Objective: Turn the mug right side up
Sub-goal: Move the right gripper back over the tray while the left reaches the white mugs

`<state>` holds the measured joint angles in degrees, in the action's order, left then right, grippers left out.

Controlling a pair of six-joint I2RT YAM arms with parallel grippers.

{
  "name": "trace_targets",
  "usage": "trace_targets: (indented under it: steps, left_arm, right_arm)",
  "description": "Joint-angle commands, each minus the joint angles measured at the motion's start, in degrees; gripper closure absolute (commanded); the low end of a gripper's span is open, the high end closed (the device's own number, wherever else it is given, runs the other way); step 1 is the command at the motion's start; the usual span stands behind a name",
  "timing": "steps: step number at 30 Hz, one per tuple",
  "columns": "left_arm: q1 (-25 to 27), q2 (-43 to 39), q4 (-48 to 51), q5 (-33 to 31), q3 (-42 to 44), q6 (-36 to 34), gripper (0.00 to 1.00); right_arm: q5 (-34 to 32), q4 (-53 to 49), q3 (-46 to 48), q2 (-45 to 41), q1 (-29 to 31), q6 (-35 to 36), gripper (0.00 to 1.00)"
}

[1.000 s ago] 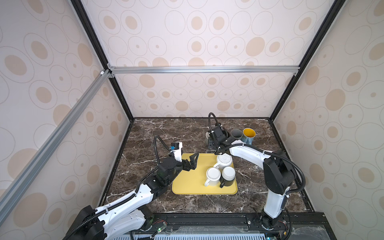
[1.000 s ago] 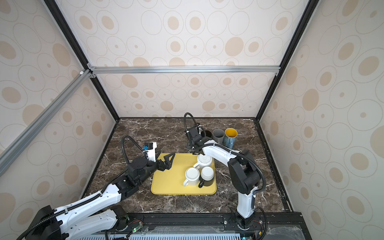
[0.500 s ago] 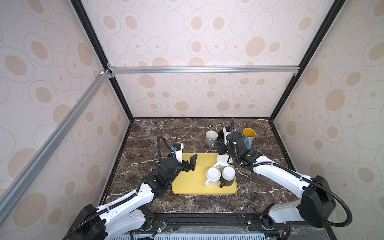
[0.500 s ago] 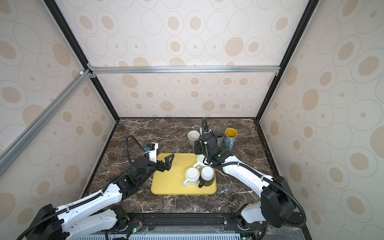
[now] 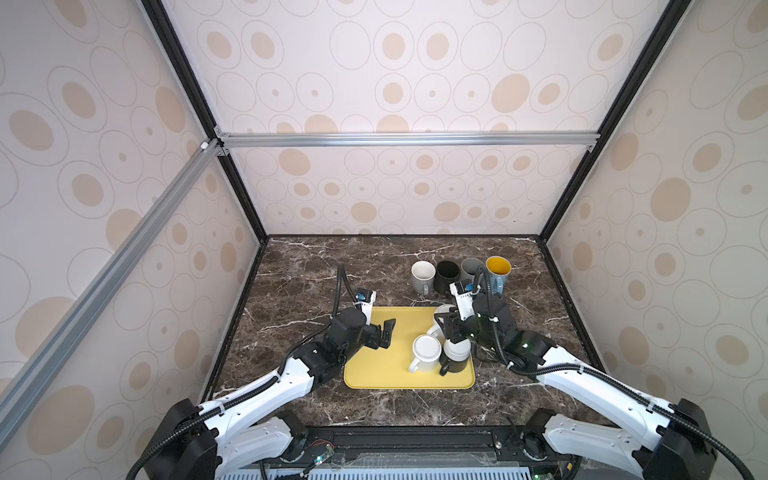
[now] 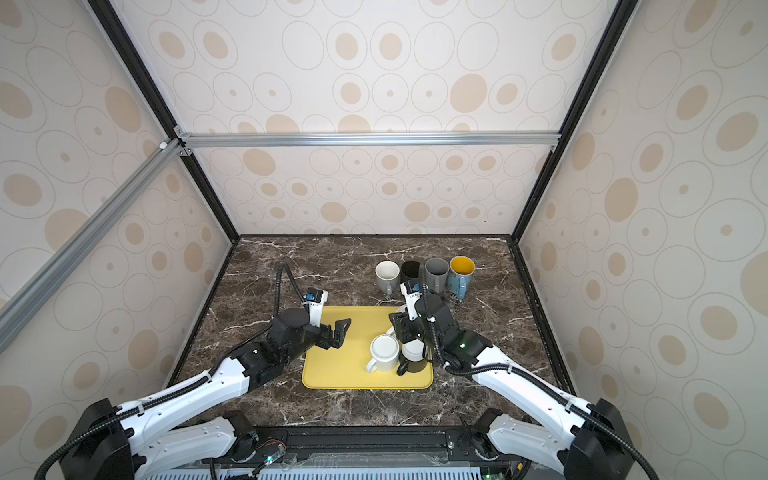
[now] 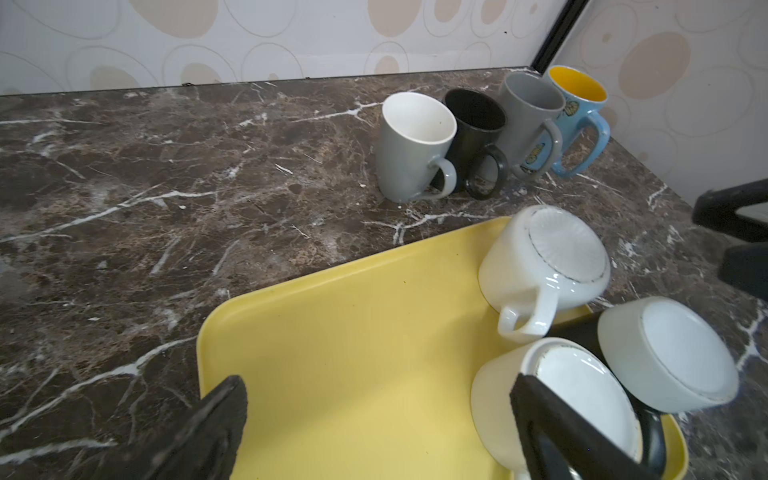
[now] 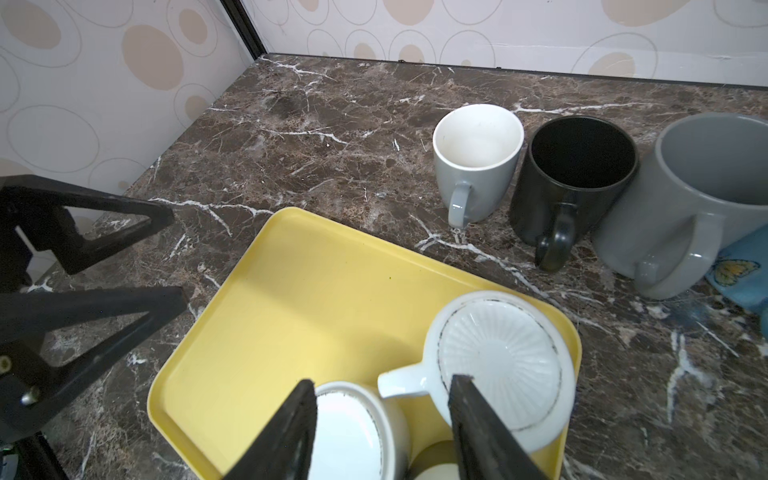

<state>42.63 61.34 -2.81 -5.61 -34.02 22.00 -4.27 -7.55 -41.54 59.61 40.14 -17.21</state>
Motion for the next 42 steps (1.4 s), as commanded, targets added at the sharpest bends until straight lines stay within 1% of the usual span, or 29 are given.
trace_targets:
  steps: [1, 4, 8, 12, 17, 22, 25, 30, 36, 42]
  left_arm:
    - [1.85, -0.46, 3.8, 5.6, -2.48, -1.32, 0.02]
    - [5.35, 0.63, 6.82, 3.99, -4.13, -2.18, 0.05]
    - [8.82, 1.89, 9.23, 3.14, -5.77, -2.81, 0.09]
    - [10.81, 2.47, 10.34, 3.15, -6.54, -3.07, 0.11]
    - [13.27, 3.64, 11.24, 1.84, -7.11, -2.92, 0.13]
    - [15.16, 4.83, 11.09, 1.39, -7.56, -2.45, 0.17]
    - [15.96, 5.41, 11.33, 1.26, -7.98, -2.31, 0.21]
    - [16.75, 6.79, 12.16, 1.39, -8.66, -2.14, 0.36]
    - [18.88, 9.26, 12.75, 1.04, -9.29, -1.39, 0.39]
    - [19.93, 11.8, 11.84, 1.21, -9.49, -1.29, 0.41]
  right_arm:
    - [-1.32, -4.38, 1.04, -2.42, 0.16, -0.84, 0.45]
    - [-3.88, -6.17, 1.44, -3.65, 0.19, -2.27, 0.45]
    - [-4.69, -8.18, 0.91, -4.27, 0.19, -3.62, 0.45]
    - [-5.29, -8.97, 0.76, -4.9, 0.18, -5.34, 0.45]
    - [-6.13, -8.79, 1.8, -6.25, 0.16, -5.63, 0.45]
    - [-5.61, -8.62, 2.6, -6.71, 0.17, -6.05, 0.45]
    - [-5.26, -8.73, 2.76, -6.75, 0.2, -6.52, 0.45]
    - [-5.15, -8.65, 3.38, -6.76, 0.2, -7.31, 0.46]
    - [-4.52, -9.32, 3.9, -6.64, 0.15, -8.33, 0.46]
    - [-3.97, -8.53, 4.62, -6.49, 0.2, -8.76, 0.46]
